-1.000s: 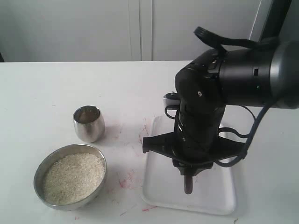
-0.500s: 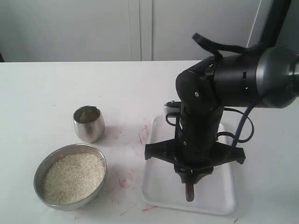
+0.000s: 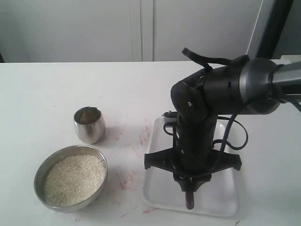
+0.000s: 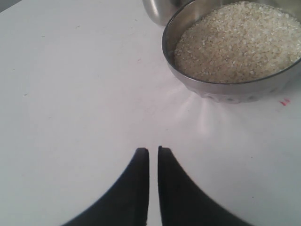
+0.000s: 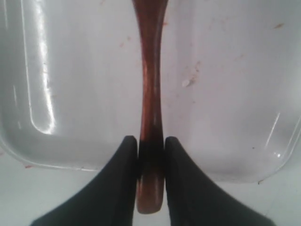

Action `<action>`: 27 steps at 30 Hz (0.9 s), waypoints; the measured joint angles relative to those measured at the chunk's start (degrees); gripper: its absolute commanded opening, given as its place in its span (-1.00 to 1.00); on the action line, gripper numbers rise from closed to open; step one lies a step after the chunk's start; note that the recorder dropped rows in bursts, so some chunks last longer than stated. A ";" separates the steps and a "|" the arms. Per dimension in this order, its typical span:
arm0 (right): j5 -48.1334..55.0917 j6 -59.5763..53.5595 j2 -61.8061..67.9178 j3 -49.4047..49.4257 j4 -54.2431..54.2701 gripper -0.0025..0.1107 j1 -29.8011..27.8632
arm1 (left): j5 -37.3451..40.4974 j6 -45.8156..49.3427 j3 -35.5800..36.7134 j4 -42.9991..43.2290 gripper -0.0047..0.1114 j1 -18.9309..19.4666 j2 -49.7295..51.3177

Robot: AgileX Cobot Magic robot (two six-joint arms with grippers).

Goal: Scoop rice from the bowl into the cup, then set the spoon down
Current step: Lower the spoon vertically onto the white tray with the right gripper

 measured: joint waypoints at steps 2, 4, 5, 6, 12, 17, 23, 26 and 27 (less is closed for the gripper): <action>0.00 0.01 0.38 0.00 -0.12 -0.96 0.00 | 0.00 0.00 0.00 0.00 -0.67 0.00 0.00; -0.25 0.01 0.76 0.00 -0.54 -0.96 0.00 | 0.00 0.00 0.00 0.00 -0.67 0.00 0.00; -0.29 0.01 0.88 0.00 -0.82 -0.96 0.00 | 0.00 0.00 0.00 0.00 -0.67 0.00 0.00; -0.51 0.01 0.88 0.00 -0.97 -0.96 0.00 | 0.00 0.00 0.00 0.00 -0.67 0.00 0.00; -1.38 0.01 1.09 0.00 -3.03 -0.96 0.00 | 0.00 0.00 0.00 0.00 -0.67 0.00 0.00; -3.13 0.13 1.27 0.00 -3.62 -0.96 0.00 | 0.00 0.00 0.00 0.00 -0.67 0.00 0.00; -4.21 0.13 1.27 0.00 -3.74 -0.96 0.00 | 0.00 0.00 0.00 0.00 -0.67 0.00 0.00; -4.31 0.13 1.27 0.00 -3.99 -0.96 0.00 | 0.00 0.00 0.00 0.00 -0.67 0.00 0.00; -4.31 0.13 1.27 0.00 -4.13 -0.96 0.00 | 0.00 0.00 0.00 0.00 -0.67 0.00 0.00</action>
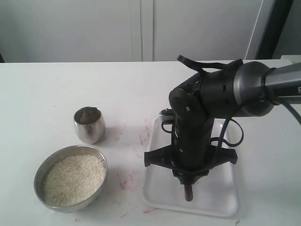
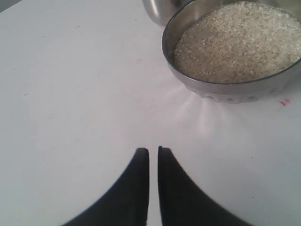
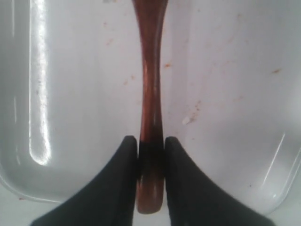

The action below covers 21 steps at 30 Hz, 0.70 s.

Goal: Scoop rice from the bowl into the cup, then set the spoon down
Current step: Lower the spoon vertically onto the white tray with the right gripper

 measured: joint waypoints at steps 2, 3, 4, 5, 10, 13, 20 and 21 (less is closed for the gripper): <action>0.00 0.00 0.00 0.00 -0.24 -0.96 0.00 | 0.00 0.00 0.00 0.00 -0.67 0.00 0.00; 0.00 0.00 0.00 0.00 -0.34 -0.96 0.00 | 0.00 0.00 0.00 0.00 -0.67 0.00 0.00; 0.00 0.00 0.09 0.00 -0.47 -0.96 -0.09 | 0.00 0.00 0.00 0.00 -0.67 0.00 0.00; 0.00 0.00 0.09 0.00 -0.47 -0.96 -0.20 | 0.00 0.00 0.00 0.00 -0.67 0.00 0.00; -0.12 0.00 1.10 0.00 -0.58 -0.96 -0.45 | 0.00 0.00 0.00 0.00 -0.67 0.00 0.00; -0.96 0.00 1.58 0.00 -0.68 -0.96 -0.55 | 0.00 0.00 0.00 0.00 -0.67 0.00 0.00; -1.54 0.11 2.78 0.00 -0.78 -0.96 -0.67 | 0.00 0.00 0.00 0.00 -0.67 0.00 0.00; -1.54 0.11 3.04 0.00 -0.78 -0.96 -0.67 | 0.00 0.00 0.00 0.00 -0.67 0.00 0.00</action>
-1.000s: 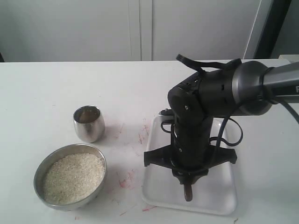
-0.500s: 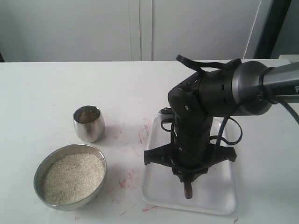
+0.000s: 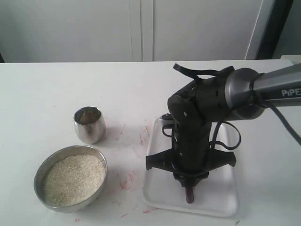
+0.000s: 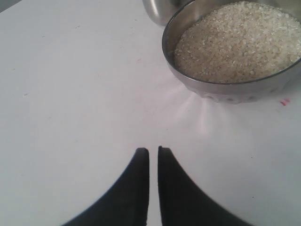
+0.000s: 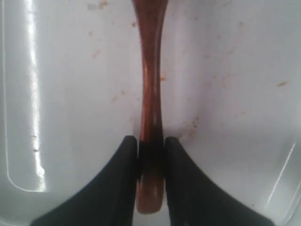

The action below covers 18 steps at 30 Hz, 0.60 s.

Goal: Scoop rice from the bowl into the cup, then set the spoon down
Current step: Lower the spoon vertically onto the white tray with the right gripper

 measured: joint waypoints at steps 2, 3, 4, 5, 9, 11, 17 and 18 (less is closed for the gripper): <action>-0.28 0.00 0.38 0.00 0.00 -0.96 0.00 | 0.00 0.00 0.00 0.00 -0.67 0.00 0.00; -0.43 0.10 0.48 0.00 0.00 -0.96 0.00 | 0.00 0.00 0.00 0.00 -0.67 0.00 0.00; -0.54 0.10 0.48 0.00 0.00 -0.96 0.00 | 0.00 0.00 0.00 0.00 -0.67 0.00 0.00; -0.62 0.10 0.48 0.00 0.00 -0.96 0.00 | 0.00 0.00 0.00 0.00 -0.67 0.00 0.00; -0.88 0.10 0.48 0.00 0.00 -0.95 0.00 | 0.00 0.00 0.00 0.00 -0.67 0.00 0.00; -0.88 0.10 0.48 0.00 0.00 -0.89 0.00 | 0.00 0.00 0.00 0.00 -0.67 0.00 0.00; -0.88 0.10 0.48 0.00 0.00 -0.57 0.00 | 0.00 0.00 0.00 0.00 -0.67 0.00 0.00; -0.88 0.10 0.48 0.00 0.00 -0.52 0.00 | 0.00 0.00 0.00 0.00 -0.67 0.00 0.00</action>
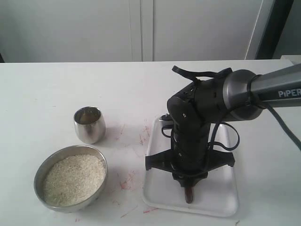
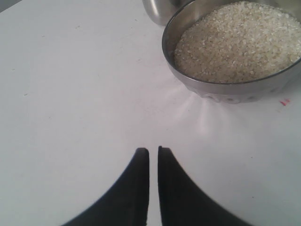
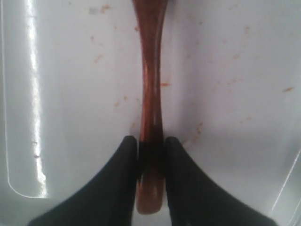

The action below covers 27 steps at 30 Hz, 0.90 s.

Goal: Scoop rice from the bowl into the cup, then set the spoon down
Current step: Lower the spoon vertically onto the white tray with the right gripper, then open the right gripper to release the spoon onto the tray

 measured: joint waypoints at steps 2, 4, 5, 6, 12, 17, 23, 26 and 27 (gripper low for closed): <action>0.00 0.00 0.00 0.00 0.00 -0.46 0.00 | 0.00 0.00 0.00 0.00 -0.67 0.00 0.00; -0.08 0.00 0.00 0.00 0.00 -0.42 0.00 | 0.00 0.00 0.00 0.00 -0.67 0.00 0.00; -0.08 0.00 0.00 0.00 0.00 -0.40 0.00 | 0.00 0.00 0.00 0.00 -0.67 0.00 0.00; -0.12 0.00 0.00 0.00 0.00 -0.38 0.00 | 0.00 0.00 0.00 0.00 -0.67 0.00 0.00; -0.22 0.00 0.00 0.00 0.00 -0.17 0.00 | 0.00 0.00 0.00 0.00 -0.67 0.00 0.00; 0.15 0.00 0.00 0.00 0.00 -0.06 0.00 | 0.00 0.00 0.00 0.00 -0.67 0.00 0.00; 1.22 0.00 0.00 0.00 -0.11 -0.06 0.00 | 0.00 0.00 0.00 0.00 -0.67 0.00 0.00; 1.22 0.00 -0.59 0.00 -0.12 -0.06 0.00 | 0.00 0.00 0.00 0.00 -0.67 0.00 0.00; 1.22 0.10 -1.15 0.00 -0.42 -0.06 0.00 | 0.00 0.00 0.00 0.00 -0.67 0.00 0.00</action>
